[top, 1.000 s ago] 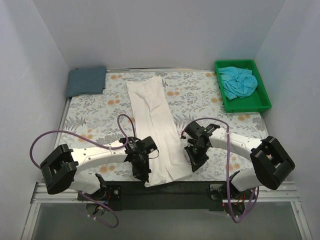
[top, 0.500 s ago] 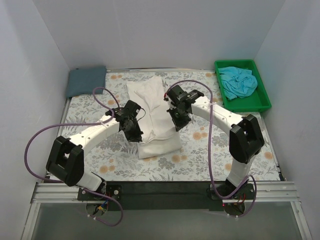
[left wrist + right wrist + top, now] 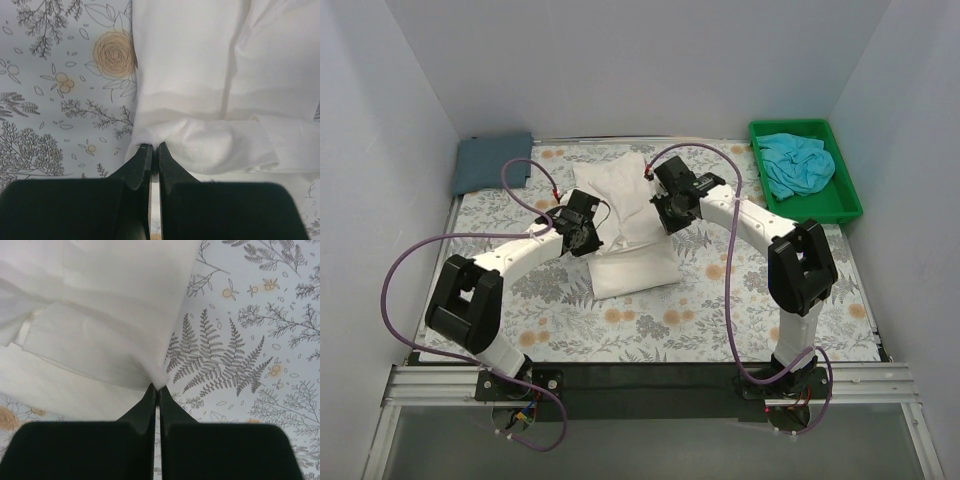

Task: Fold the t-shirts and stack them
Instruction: Fold the tshirt

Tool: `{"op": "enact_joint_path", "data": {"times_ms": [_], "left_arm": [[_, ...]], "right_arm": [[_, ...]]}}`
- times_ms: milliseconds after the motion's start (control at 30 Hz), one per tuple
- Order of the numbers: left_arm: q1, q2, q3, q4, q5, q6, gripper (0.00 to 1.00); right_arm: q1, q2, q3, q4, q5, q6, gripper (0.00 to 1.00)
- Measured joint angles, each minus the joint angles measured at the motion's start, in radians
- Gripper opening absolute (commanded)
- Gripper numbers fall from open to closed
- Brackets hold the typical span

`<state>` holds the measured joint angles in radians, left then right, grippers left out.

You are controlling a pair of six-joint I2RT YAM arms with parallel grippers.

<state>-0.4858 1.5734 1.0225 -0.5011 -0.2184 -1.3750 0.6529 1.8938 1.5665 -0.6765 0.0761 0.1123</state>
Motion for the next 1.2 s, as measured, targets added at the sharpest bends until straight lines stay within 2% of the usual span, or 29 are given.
{"op": "enact_joint_path", "data": {"times_ms": [400, 867, 900, 967, 1000, 1033, 1067, 1100, 1167, 1200], "left_arm": [[0.027, 0.065, 0.000, 0.144, -0.057, 0.038, 0.00], [0.032, 0.119, -0.050, 0.246, -0.074, 0.044, 0.02], [0.032, 0.122, -0.051, 0.251, -0.074, 0.044, 0.05], [0.032, 0.124, -0.060, 0.263, -0.076, 0.050, 0.17], [0.032, 0.124, -0.062, 0.267, -0.078, 0.053, 0.22], [0.032, 0.124, -0.063, 0.270, -0.081, 0.057, 0.29], [0.032, 0.124, -0.063, 0.270, -0.085, 0.063, 0.44], [0.032, 0.122, -0.063, 0.269, -0.088, 0.072, 0.51], [0.032, 0.116, -0.063, 0.261, -0.097, 0.076, 0.66], [0.032, 0.108, -0.063, 0.255, -0.099, 0.079, 0.67]], "right_arm": [[-0.018, 0.013, -0.045, 0.157, -0.006, -0.020, 0.01], [-0.025, 0.051, -0.123, 0.243, 0.000, -0.018, 0.01], [-0.025, 0.052, -0.129, 0.247, 0.000, -0.016, 0.08], [-0.025, 0.053, -0.139, 0.256, 0.000, -0.010, 0.16], [-0.025, 0.053, -0.142, 0.259, 0.000, -0.009, 0.25], [-0.025, 0.053, -0.142, 0.260, 0.000, -0.008, 0.28], [-0.025, 0.053, -0.142, 0.262, 0.001, -0.006, 0.31], [-0.025, 0.053, -0.142, 0.263, 0.000, -0.006, 0.37], [-0.025, 0.051, -0.142, 0.264, 0.000, -0.005, 0.41], [-0.025, 0.049, -0.142, 0.264, -0.002, -0.007, 0.42]]}}
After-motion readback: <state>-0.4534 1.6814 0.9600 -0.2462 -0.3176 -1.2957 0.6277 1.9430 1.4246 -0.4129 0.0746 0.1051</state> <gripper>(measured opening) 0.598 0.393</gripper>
